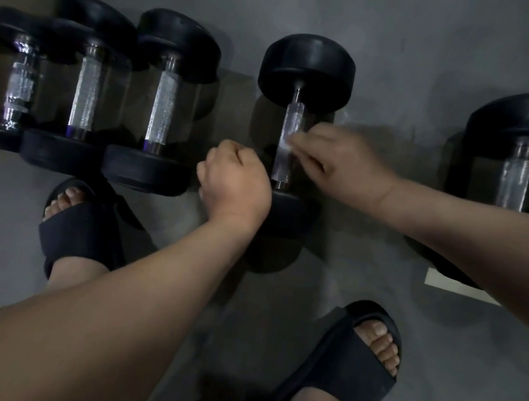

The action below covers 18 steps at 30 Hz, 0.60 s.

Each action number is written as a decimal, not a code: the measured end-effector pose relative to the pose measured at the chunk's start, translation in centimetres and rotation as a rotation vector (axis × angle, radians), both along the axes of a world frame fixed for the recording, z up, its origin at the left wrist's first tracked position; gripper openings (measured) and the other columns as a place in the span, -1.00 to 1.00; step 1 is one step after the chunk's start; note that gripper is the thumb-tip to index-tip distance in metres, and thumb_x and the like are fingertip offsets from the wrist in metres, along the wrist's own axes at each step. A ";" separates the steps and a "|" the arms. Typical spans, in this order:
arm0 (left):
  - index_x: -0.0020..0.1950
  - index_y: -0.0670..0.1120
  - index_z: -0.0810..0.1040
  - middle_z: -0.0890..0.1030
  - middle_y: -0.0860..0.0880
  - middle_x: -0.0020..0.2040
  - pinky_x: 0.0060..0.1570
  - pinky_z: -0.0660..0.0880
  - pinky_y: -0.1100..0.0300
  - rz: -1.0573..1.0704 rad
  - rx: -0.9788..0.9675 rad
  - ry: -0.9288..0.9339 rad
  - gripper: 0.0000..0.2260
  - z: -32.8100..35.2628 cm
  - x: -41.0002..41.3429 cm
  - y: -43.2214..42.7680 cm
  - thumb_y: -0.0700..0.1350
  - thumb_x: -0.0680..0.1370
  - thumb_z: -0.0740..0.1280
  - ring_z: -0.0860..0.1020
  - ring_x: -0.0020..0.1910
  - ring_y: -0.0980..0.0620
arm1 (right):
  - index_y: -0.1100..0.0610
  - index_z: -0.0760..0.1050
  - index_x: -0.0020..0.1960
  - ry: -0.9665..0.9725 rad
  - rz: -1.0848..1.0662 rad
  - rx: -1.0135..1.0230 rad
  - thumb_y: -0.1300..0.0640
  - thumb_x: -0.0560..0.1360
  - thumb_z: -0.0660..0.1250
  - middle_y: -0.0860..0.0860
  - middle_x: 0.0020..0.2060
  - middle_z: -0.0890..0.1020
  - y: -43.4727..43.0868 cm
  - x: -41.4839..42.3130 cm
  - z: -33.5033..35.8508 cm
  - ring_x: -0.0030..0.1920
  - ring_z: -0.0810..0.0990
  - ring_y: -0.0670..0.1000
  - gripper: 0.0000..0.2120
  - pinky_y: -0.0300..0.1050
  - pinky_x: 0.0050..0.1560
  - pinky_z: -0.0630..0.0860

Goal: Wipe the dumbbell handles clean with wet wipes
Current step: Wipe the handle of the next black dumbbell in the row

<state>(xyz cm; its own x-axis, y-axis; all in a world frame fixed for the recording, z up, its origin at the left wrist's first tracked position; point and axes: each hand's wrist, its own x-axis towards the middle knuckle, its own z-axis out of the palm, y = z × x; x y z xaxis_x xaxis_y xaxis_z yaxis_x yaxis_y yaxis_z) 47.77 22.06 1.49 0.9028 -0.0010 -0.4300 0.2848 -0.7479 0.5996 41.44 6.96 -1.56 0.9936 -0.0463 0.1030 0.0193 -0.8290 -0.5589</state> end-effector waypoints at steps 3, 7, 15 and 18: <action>0.07 -0.11 0.58 0.57 -0.11 0.19 0.13 0.29 0.10 -0.022 0.012 -0.001 -0.74 0.1 -0.4 -0.1 -0.10 0.64 0.11 0.42 0.22 -0.16 | 0.22 0.61 0.00 0.049 -0.281 -0.034 0.10 0.63 0.26 0.17 -0.19 0.59 -0.9 2.3 0.4 -0.19 0.59 0.21 -0.79 -0.06 -0.23 0.41; 0.03 -0.12 0.58 0.59 -0.11 0.16 0.12 0.31 0.08 -0.031 0.019 -0.015 -0.74 0.3 -0.8 -0.3 -0.10 0.63 0.10 0.42 0.18 -0.15 | 0.22 0.57 -0.08 0.034 -0.297 0.014 0.12 0.65 0.26 0.13 -0.24 0.52 -0.1 0.8 -0.2 -0.25 0.53 0.17 -0.78 -0.14 -0.23 0.26; 0.01 -0.10 0.58 0.60 -0.10 0.11 0.05 0.25 0.12 -0.005 0.006 -0.044 -0.74 0.1 -0.8 0.0 -0.10 0.64 0.10 0.45 0.16 -0.13 | 0.18 0.50 -0.03 0.108 -0.277 0.000 0.15 0.61 0.26 0.14 -0.14 0.55 -1.4 1.4 -0.5 -0.14 0.55 0.18 -0.89 -0.09 -0.20 0.29; 0.02 -0.10 0.59 0.60 -0.10 0.11 0.03 0.25 0.13 -0.007 0.007 -0.045 -0.74 0.1 -0.9 0.0 -0.10 0.64 0.11 0.46 0.16 -0.14 | 0.20 0.57 0.01 0.041 -0.148 0.071 0.23 0.56 0.29 0.15 -0.13 0.56 -0.6 0.2 -0.7 -0.13 0.54 0.14 -0.90 -0.09 -0.16 0.37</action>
